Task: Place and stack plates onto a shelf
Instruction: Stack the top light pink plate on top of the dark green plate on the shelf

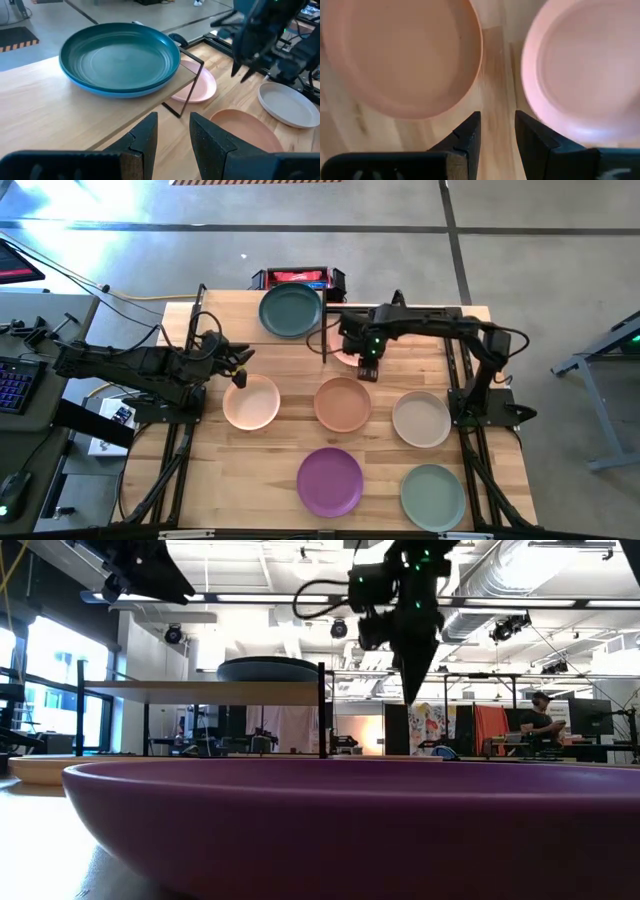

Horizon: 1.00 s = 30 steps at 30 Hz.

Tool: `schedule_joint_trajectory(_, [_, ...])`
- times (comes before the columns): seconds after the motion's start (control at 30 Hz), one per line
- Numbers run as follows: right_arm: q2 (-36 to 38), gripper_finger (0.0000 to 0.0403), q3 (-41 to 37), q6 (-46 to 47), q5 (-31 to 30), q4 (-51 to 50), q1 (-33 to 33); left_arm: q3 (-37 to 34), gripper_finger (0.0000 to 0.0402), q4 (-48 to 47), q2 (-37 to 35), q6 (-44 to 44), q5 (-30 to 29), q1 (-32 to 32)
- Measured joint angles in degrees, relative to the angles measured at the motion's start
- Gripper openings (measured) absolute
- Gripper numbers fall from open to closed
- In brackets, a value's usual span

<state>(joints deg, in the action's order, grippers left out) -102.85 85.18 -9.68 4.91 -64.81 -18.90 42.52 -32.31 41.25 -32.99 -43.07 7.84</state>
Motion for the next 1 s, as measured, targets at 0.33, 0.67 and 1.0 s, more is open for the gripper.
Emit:
schedule_joint_trajectory(0.33, [0.22, 0.0099, -11.14, -10.98, -1.48, 13.57, -0.24, 0.0, 0.0104, 0.02, -0.02, -1.53, -0.79, 0.0])
schedule_joint_trajectory(0.67, [0.2, 0.0099, -17.45, -12.04, -7.84, 23.03, -0.63, 0.0, 0.0104, 0.02, 0.0, -2.39, -1.2, 0.0])
schedule_joint_trajectory(1.0, [0.17, 0.0099, -21.99, -11.84, -7.87, 28.54, -1.01, 0.0, 0.0104, 0.02, 0.0, -2.4, -1.2, 0.0])
